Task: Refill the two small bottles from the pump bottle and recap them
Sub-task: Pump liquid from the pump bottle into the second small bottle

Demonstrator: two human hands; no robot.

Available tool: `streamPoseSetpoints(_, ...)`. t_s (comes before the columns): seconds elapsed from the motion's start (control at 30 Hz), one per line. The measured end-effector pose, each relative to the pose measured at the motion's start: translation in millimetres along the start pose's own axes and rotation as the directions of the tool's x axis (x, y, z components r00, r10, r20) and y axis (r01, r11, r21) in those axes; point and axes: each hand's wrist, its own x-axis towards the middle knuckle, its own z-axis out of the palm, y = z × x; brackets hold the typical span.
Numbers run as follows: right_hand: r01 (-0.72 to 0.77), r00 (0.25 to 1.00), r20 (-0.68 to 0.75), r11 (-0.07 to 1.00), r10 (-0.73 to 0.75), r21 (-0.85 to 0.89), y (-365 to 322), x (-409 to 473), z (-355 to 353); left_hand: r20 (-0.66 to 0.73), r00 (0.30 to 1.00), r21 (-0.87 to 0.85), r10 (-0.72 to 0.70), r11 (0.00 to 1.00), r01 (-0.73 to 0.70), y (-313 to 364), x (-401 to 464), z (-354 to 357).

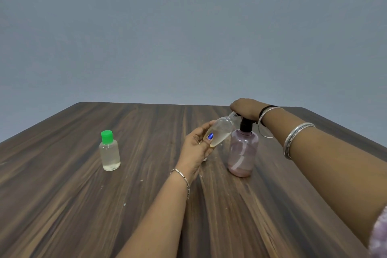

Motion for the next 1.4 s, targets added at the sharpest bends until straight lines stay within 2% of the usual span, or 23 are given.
streamPoseSetpoints(0.3, -0.065, 0.998, 0.046, 0.927, 0.051, 0.368, 6.9, 1.0, -7.3, -0.001, 1.000, -0.013, -0.006, 1.000, 0.006, 0.3, 1.1, 2.2)
streamPoseSetpoints(0.53, -0.169, 0.986, 0.057, 0.914, 0.159, 0.369, -6.6, -15.1, -3.3, -0.001, 1.000, 0.000, -0.012, 1.000, 0.012, -1.1, 0.2, -0.1)
streamPoseSetpoints(0.87, -0.105, 0.994, 0.079, 0.885, 0.078, 0.453, -0.5, -23.2, -15.6, 0.005, 1.000, -0.022, -0.016, 1.000, 0.016, 0.7, 0.1, 1.8)
streamPoseSetpoints(1.07, -0.119, 0.993, 0.071, 0.852, 0.096, 0.510, 1.9, -28.1, -18.6, 0.003, 1.000, -0.013, -0.006, 1.000, 0.006, 0.5, 1.5, 1.5)
streamPoseSetpoints(1.4, -0.136, 0.991, 0.062, 0.888, 0.121, 0.440, -1.4, -10.6, -7.3, -0.013, 1.000, -0.013, -0.009, 1.000, 0.009, -1.5, -0.1, -0.1)
